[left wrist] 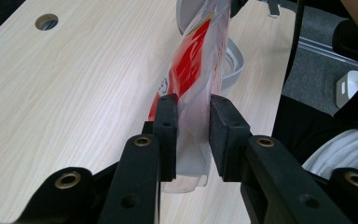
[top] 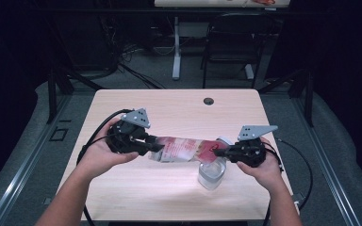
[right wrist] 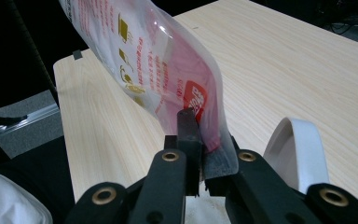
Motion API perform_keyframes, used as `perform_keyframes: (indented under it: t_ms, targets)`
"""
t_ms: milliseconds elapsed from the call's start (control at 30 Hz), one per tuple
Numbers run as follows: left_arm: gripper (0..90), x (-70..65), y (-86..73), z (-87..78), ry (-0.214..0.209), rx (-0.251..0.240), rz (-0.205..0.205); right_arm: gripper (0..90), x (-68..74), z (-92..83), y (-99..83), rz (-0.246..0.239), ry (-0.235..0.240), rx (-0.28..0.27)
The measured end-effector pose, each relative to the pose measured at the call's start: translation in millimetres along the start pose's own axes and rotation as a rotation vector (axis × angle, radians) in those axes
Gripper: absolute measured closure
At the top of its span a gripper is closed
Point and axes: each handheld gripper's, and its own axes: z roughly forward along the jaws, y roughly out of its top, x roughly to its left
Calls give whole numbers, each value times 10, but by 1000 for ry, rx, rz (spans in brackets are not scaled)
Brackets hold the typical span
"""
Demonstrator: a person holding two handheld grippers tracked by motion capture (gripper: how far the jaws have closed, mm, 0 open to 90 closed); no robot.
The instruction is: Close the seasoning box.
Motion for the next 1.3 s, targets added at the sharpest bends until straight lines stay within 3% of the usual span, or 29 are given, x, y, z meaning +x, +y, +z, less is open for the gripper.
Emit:
perform_keyframes:
  t_ms: [1300]
  targets:
    - [748, -19, 45, -10, 1, -4, 7, 876, -2, 16, -8, -2, -12, 12]
